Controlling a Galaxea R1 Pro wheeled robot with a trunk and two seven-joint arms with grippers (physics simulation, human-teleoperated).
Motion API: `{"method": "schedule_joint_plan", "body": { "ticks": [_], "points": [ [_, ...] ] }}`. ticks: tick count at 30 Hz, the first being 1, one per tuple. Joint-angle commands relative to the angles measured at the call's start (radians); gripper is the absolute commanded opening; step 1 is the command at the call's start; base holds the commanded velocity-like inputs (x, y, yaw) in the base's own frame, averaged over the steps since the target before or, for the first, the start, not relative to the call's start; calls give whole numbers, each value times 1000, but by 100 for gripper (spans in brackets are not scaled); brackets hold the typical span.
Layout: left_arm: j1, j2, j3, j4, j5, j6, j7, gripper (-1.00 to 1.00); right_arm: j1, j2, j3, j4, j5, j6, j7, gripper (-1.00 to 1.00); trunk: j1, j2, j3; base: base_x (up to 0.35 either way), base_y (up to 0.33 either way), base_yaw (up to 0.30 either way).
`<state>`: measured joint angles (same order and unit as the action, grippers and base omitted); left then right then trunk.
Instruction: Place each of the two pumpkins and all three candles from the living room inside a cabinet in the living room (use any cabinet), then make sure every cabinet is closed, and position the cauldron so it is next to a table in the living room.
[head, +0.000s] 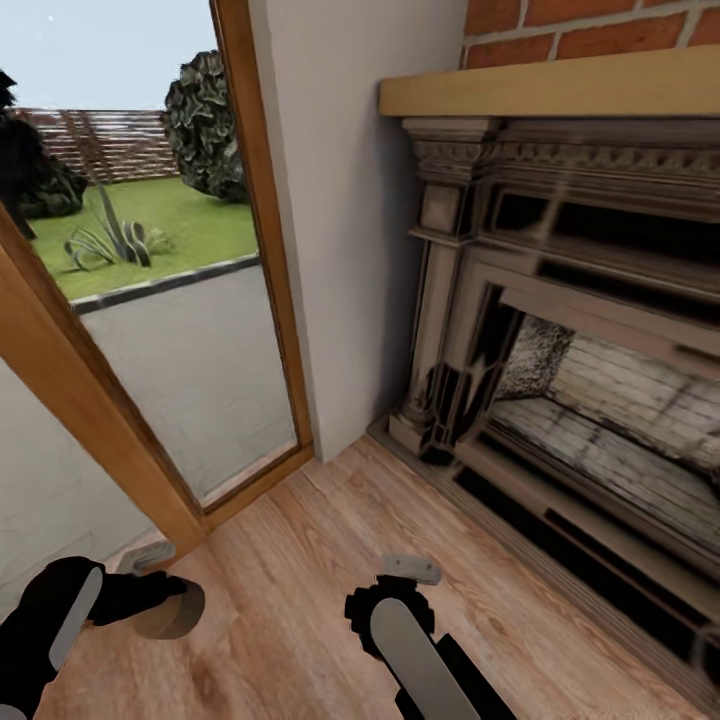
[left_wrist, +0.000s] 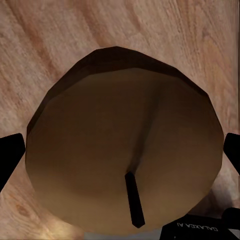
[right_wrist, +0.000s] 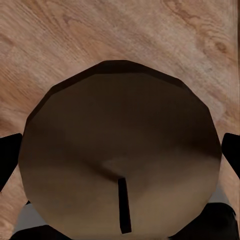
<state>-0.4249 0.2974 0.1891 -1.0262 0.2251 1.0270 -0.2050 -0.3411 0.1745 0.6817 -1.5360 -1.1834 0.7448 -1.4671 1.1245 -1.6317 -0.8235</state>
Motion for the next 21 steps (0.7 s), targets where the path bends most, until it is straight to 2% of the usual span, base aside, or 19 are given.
{"method": "schedule_joint_plan", "body": {
  "ticks": [1,10,21],
  "points": [
    [0,0,1,0,2,0,-1,-100,0,0,-1,1,0,-1,4,-100,0,0,0,0,0,-277],
    [0,-1,-1,0,2,-1,-1,-100,0,0,-28,20,2,-1,64,-100,0,0,0,0,0,-277],
    [0,-1,-2,0,2,1,-1,-100,0,0,-31,20,1,-1,74,-100,0,0,0,-60,0,-277]
  ]
}}
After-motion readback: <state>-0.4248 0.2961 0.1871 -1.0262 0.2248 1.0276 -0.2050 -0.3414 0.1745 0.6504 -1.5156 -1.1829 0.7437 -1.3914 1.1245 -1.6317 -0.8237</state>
